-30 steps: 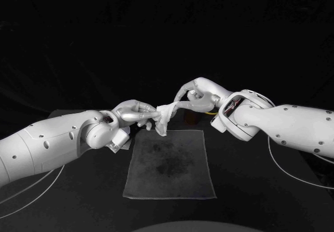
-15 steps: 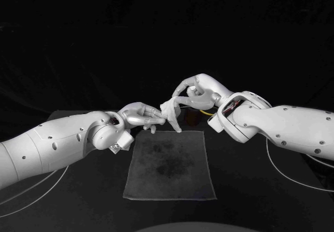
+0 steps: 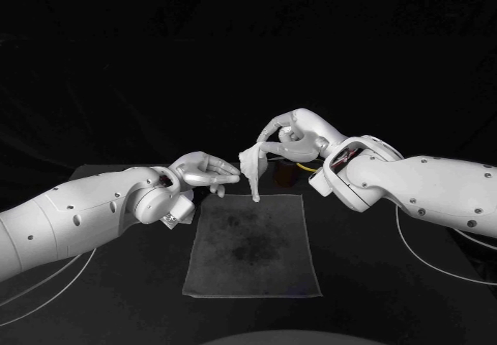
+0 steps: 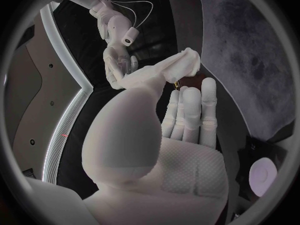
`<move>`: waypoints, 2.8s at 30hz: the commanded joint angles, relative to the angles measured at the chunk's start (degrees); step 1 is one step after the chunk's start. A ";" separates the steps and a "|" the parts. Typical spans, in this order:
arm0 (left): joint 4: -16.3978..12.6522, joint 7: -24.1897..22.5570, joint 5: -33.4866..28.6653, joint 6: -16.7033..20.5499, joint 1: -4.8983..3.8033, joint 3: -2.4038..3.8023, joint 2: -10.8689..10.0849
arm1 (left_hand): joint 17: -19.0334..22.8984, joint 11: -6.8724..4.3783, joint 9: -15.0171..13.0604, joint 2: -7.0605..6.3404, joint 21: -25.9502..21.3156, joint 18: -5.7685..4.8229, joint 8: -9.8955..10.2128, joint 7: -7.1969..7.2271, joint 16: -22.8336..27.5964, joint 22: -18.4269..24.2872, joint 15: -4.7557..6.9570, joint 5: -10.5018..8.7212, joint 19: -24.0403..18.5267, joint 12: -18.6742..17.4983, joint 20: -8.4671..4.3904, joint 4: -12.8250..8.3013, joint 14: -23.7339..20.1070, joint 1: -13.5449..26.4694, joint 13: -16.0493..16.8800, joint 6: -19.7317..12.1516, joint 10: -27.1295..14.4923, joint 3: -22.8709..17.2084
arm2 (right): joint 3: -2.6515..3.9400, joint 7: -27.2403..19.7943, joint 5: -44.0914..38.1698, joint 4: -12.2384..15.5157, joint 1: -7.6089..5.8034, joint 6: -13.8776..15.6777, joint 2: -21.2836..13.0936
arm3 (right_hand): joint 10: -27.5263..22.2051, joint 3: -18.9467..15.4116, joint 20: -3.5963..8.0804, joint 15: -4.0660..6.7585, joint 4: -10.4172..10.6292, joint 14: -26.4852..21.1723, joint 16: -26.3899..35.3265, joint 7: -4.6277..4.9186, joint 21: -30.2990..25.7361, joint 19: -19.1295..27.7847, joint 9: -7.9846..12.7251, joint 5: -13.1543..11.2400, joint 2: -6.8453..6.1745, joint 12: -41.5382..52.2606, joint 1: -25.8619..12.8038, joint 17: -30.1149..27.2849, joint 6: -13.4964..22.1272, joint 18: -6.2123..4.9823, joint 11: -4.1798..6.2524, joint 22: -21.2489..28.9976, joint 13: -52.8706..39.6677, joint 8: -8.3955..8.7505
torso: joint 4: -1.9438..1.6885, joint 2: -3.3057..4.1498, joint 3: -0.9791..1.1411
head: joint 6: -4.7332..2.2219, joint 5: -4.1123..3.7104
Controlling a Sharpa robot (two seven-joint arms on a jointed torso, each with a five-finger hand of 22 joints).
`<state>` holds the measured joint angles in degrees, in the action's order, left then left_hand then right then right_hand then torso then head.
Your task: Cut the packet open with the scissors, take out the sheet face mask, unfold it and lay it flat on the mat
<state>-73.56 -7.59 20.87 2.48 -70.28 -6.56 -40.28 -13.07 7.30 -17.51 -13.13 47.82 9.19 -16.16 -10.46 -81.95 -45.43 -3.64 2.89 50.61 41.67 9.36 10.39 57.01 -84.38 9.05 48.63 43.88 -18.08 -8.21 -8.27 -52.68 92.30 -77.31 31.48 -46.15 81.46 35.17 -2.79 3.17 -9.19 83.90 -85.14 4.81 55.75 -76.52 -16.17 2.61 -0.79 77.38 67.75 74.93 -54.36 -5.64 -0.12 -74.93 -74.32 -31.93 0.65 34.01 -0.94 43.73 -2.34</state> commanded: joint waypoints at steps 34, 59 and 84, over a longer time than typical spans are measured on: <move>-9.67 -1.44 12.77 18.10 1.19 0.24 0.06 | -10.66 -1.61 -1.50 1.00 0.03 1.33 -9.36 0.91 -0.54 0.73 1.70 -0.14 5.64 7.61 -1.71 6.18 9.04 1.12 0.72 -3.12 5.71 12.76 | 0.05 18.39 -12.97 1.28 -0.01 -7.03 0.65 | 0.69 0.52 0.09 0.40 -0.11 4.07 -0.17 -0.16 0.09 -0.24 -3.49 0.17 -0.08 0.45 0.78 5.43 -0.55 -0.77 0.02 -2.75 -0.38 -0.36 | 0.02 -0.01 0.04 | 0.19 -0.17; -8.13 1.90 12.61 19.02 1.17 0.24 3.57 | -17.65 -4.03 -0.54 9.43 0.88 1.42 -11.69 3.73 -0.55 0.35 3.72 -0.10 7.08 7.59 -3.14 6.10 13.08 -6.17 0.48 3.38 8.63 18.10 | 0.05 18.08 -13.12 2.12 0.08 -7.01 1.00 | 0.71 0.57 0.10 0.41 -0.12 4.06 -0.16 -0.17 0.04 -0.24 -3.49 0.17 -0.11 0.44 0.79 5.40 -0.61 -0.79 0.03 -2.75 -0.40 -0.38 | -0.05 -0.01 -0.10 | 0.25 -0.08; -8.54 -2.60 10.89 17.10 1.18 0.44 2.23 | -32.04 -5.70 -2.57 4.84 8.80 0.41 -14.28 4.64 -2.78 -7.52 5.38 -0.09 8.98 3.13 -4.98 4.28 18.32 -5.77 1.42 6.60 14.37 -12.27 | -0.03 18.87 -11.99 -0.42 0.35 -7.95 1.16 | -1.39 -0.43 -0.11 0.05 0.41 3.75 0.51 0.41 -2.32 0.72 -3.01 0.15 -1.43 -2.76 0.07 4.16 1.28 -1.15 -0.46 -2.04 2.93 0.77 | -0.01 0.02 -0.02 | 0.59 -0.52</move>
<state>-81.95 -8.56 32.73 20.99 -69.10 -6.19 -38.03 -45.01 1.64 -17.33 -8.27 56.48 9.25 -30.10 -5.91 -84.48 -52.91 1.73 2.52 59.28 44.45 4.39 14.69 75.05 -90.54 10.41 55.58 58.20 -30.15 -8.27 10.45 -64.99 91.98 -77.00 23.26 -44.88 80.12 34.91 -2.91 3.07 -8.60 83.81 -84.90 5.27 53.45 -75.98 -19.06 2.53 -1.88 74.67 67.56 74.92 -53.21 -5.64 -0.62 -74.95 -71.50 -31.27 0.67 34.04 -0.96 44.25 -2.79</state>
